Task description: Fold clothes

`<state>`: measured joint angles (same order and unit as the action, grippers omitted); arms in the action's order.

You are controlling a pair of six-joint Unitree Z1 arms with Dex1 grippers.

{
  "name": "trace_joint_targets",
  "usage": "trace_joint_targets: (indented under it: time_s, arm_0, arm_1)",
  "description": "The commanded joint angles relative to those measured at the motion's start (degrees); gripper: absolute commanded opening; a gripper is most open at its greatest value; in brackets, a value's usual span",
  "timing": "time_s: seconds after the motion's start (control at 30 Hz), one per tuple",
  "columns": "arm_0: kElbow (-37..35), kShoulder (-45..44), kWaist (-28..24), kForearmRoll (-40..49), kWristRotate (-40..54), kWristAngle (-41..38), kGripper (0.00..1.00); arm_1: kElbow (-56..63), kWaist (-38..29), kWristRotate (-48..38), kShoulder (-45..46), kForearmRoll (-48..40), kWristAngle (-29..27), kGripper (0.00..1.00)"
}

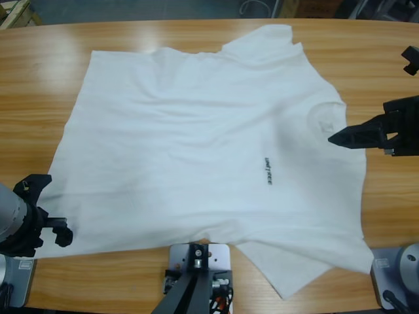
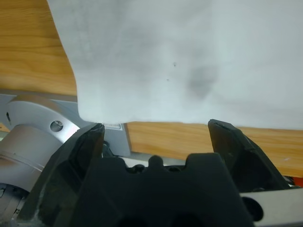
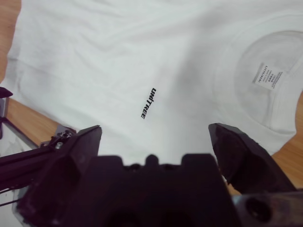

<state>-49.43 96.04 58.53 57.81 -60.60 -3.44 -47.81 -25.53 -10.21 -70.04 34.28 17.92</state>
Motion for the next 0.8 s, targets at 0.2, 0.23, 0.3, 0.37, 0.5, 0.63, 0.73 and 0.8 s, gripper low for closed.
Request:
trace_joint_targets:
  time_s: [0.2, 0.23, 0.3, 0.37, 0.5, 0.63, 0.73, 0.8]
  arm_0:
    - [-8.53, 11.86, 1.59, 8.78, 4.78, -2.73, 0.784]
    - [-7.37, 10.26, 1.48, 7.25, 3.03, -2.59, 0.783]
    - [-4.34, 7.01, 0.71, 3.98, 0.13, -2.08, 0.784]
    - [-0.56, 4.09, -0.26, -0.03, -1.67, -2.28, 0.784]
    - [4.55, 0.19, -0.35, -5.16, -4.55, -2.35, 0.784]
    - [4.37, 1.21, -0.35, -5.44, -4.22, -2.42, 0.783]
    - [3.83, 2.05, -0.35, -5.25, -4.00, -2.52, 0.780]
    - [3.72, 1.96, -0.40, -5.16, -4.30, -1.96, 0.775]
  arm_1:
    - [1.94, -0.58, 0.10, 1.91, -0.73, 0.28, 0.927]
    - [1.94, -0.58, 0.10, 1.94, -0.76, 0.28, 0.927]
    - [2.02, -0.58, 0.10, 2.05, -0.80, 0.28, 0.927]
    - [2.02, -0.56, 0.10, 2.10, -0.80, 0.29, 0.927]
    - [2.02, -0.58, 0.10, 1.96, -0.97, 0.36, 0.927]
    - [2.02, -0.58, 0.10, 1.91, -0.97, 0.45, 0.927]
    - [2.02, -0.58, 0.10, 1.83, -0.97, 0.45, 0.927]
    - [2.02, -0.58, 0.10, 1.83, -0.97, 0.52, 0.927]
